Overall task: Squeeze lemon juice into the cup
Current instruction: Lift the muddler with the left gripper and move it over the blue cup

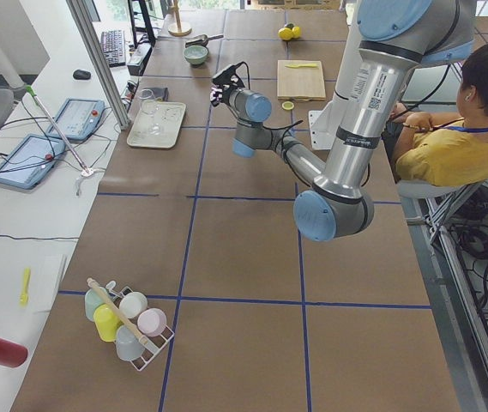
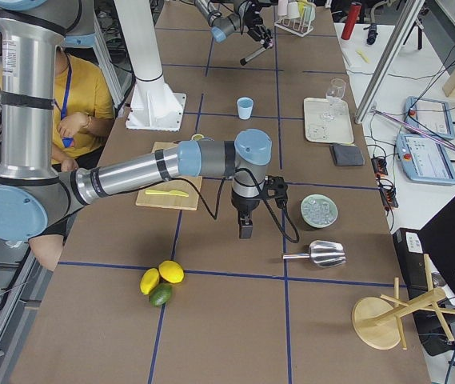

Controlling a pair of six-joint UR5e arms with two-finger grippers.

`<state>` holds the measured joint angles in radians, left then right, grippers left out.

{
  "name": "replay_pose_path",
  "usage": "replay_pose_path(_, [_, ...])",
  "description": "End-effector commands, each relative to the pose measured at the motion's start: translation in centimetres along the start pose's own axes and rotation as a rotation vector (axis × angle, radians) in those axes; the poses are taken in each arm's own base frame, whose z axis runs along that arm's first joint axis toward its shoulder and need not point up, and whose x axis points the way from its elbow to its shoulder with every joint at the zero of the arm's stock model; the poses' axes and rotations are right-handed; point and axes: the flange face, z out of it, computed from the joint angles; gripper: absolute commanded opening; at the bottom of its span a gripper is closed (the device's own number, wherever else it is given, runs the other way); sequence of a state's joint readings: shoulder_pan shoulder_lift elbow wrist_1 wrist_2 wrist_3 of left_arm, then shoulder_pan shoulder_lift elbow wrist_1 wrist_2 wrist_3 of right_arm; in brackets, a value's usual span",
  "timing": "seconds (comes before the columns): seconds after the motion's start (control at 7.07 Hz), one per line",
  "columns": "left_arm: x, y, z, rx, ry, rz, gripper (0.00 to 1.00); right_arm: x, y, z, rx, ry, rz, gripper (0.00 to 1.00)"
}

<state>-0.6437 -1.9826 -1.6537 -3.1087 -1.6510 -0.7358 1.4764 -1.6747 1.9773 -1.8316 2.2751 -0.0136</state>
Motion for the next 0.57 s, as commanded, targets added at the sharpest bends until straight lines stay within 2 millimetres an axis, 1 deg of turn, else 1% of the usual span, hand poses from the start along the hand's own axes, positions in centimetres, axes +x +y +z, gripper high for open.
replay_pose_path(0.0, [3.8,3.2,3.3,0.184,0.233,0.116,0.00,0.1,0.0,-0.1,0.003,0.000,0.002,1.00])
replay_pose_path(0.14, [5.7,2.6,4.5,0.264,0.244,0.123,0.00,0.2,0.0,-0.2,0.005,0.001,0.004,1.00])
replay_pose_path(0.28, [6.5,1.4,6.7,0.305,0.234,0.159,0.00,0.3,0.1,-0.3,0.006,0.001,0.008,1.00])
replay_pose_path(0.42, [7.2,2.0,8.4,0.336,0.205,0.215,0.00,0.4,0.1,-0.3,0.007,0.001,0.009,1.00])
